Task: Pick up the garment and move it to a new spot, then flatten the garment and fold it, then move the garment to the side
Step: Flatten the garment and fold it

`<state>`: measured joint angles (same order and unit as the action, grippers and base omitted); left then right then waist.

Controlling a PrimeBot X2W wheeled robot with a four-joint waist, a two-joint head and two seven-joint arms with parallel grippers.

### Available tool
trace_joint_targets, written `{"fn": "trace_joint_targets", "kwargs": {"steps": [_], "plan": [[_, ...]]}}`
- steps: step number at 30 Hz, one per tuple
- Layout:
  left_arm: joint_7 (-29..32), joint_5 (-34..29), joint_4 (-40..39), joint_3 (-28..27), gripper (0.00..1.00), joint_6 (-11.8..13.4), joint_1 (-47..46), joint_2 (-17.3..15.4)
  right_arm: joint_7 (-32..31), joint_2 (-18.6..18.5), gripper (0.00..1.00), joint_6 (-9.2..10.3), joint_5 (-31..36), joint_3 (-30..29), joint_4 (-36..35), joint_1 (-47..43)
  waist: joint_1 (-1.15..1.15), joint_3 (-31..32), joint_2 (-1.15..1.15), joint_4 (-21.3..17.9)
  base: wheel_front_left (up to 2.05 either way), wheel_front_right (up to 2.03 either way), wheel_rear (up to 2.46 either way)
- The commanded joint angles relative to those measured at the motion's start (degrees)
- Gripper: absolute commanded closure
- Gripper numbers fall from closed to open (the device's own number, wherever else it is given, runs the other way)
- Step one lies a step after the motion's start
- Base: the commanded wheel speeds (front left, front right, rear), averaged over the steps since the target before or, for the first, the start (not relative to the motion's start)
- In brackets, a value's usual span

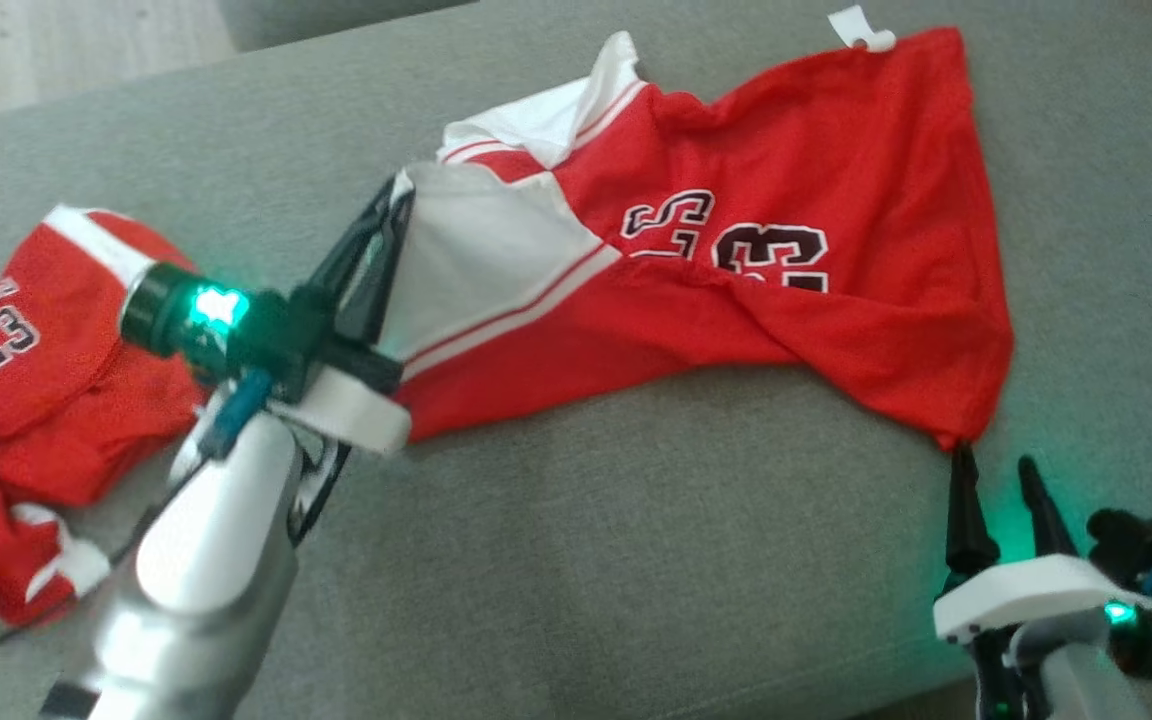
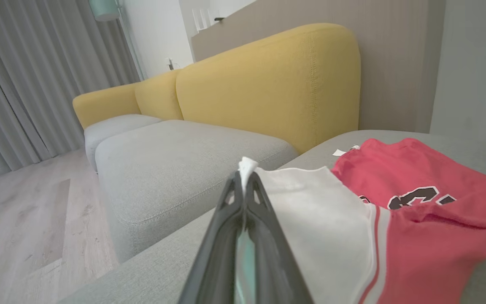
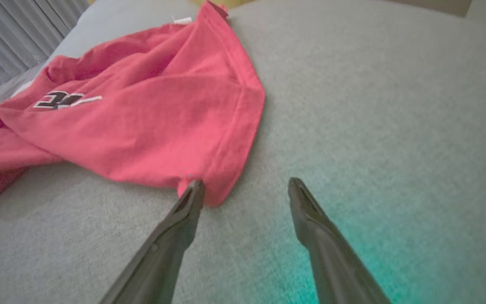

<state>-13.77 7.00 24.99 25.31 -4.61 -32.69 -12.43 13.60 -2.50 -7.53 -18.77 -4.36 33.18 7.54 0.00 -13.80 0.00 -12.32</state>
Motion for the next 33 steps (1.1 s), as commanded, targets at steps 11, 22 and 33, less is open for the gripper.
{"fn": "trace_joint_targets", "kwargs": {"steps": [11,22,33], "plan": [[0.26,0.17,-10.88,-0.18,1.0,2.48,6.67,-2.32,1.02,-0.38,0.0,0.04,-6.53,4.22,5.83,3.82,0.0,2.61,0.0,2.95,0.0,0.0,0.0],[1.31,0.86,-12.55,0.36,1.0,3.15,7.74,-2.47,1.36,-0.38,0.0,0.04,5.56,1.57,4.22,3.81,0.0,3.3,0.0,2.78,0.0,0.0,0.0],[1.89,1.44,-12.88,1.21,1.0,3.13,7.1,-2.4,0.88,-0.38,0.0,0.04,17.27,-3.13,1.83,4.08,0.0,3.23,0.0,3.16,0.0,0.0,0.0]]}}
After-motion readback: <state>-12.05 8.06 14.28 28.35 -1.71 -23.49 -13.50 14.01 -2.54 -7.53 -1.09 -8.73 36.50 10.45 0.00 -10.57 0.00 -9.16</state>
